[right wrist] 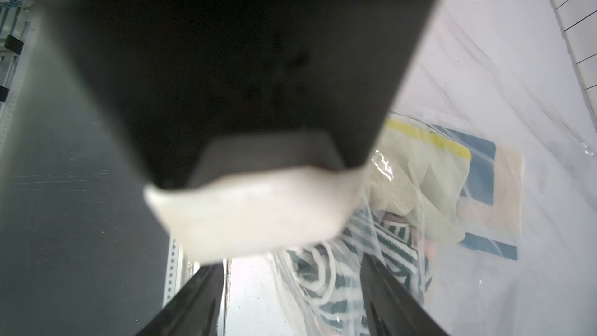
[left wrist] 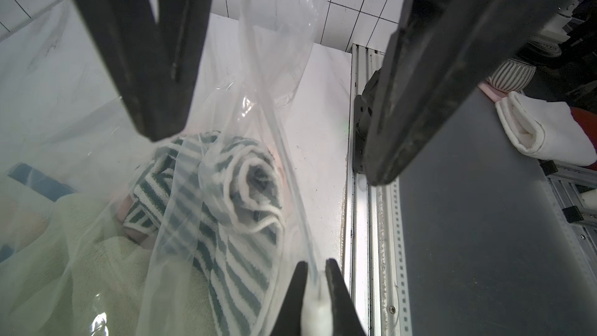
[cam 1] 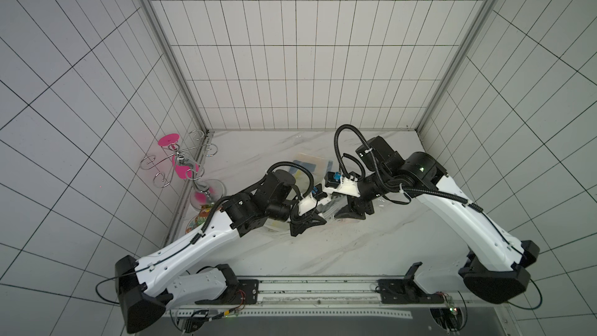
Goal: Place the folded towel into the vacuum bag
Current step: Close the vacuum bag at the center of the board.
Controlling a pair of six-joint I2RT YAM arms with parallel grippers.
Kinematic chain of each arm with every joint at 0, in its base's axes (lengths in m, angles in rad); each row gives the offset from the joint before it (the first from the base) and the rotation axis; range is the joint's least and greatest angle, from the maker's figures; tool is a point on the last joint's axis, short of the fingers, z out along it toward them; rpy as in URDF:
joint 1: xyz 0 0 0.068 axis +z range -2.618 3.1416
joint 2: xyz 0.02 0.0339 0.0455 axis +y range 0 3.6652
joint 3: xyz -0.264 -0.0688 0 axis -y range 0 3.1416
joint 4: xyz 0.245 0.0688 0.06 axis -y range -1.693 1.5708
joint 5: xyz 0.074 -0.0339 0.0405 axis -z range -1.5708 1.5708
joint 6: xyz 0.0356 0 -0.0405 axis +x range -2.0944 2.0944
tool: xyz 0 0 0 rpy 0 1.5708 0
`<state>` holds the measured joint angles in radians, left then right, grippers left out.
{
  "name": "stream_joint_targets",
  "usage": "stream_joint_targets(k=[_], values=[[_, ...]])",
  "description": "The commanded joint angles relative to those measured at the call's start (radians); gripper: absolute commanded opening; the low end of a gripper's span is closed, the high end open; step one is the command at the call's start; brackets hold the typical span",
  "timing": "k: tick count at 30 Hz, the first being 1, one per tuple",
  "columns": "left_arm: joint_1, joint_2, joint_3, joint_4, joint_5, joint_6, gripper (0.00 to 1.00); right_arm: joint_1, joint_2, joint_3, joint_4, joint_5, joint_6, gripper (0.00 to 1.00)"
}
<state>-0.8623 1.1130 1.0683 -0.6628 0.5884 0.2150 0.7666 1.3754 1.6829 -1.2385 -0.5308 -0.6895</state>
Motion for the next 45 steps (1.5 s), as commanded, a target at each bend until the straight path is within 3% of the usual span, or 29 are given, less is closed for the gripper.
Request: stream_joint_targets(k=[1,9,12,15,27,29,32,36,41,45], values=[[-0.003,-0.029,0.021,0.077,0.018,0.033,0.00,0.013,0.014,-0.051,-0.062,-0.017,0.005,0.63],[-0.026,0.019,0.077,-0.007,-0.032,0.064,0.00,0.043,-0.015,-0.093,-0.061,0.072,0.063,0.37],[-0.038,0.026,0.098,-0.025,-0.041,0.068,0.00,0.080,-0.044,-0.139,-0.038,0.141,0.111,0.49],[-0.040,0.004,0.097,0.010,-0.026,0.059,0.00,0.086,-0.097,-0.218,0.001,0.148,0.150,0.53],[-0.075,-0.022,0.086,0.034,-0.004,0.063,0.00,0.053,-0.175,-0.326,0.042,0.195,0.193,0.52],[-0.084,-0.018,0.088,0.024,-0.004,0.069,0.00,0.052,-0.161,-0.283,0.050,0.235,0.196,0.58],[-0.087,-0.030,0.071,0.024,-0.033,0.073,0.00,-0.020,-0.238,-0.233,0.111,0.186,0.246,0.68],[-0.058,-0.063,0.020,0.085,-0.107,0.051,0.00,-0.166,-0.412,-0.287,0.186,0.100,0.350,0.81],[0.027,-0.049,0.059,0.090,-0.048,0.027,0.00,-0.271,-0.537,-0.386,0.189,0.175,0.412,0.89],[0.028,-0.032,0.083,0.059,0.009,0.046,0.00,-0.303,-0.488,-0.363,0.230,0.085,0.399,0.91]])
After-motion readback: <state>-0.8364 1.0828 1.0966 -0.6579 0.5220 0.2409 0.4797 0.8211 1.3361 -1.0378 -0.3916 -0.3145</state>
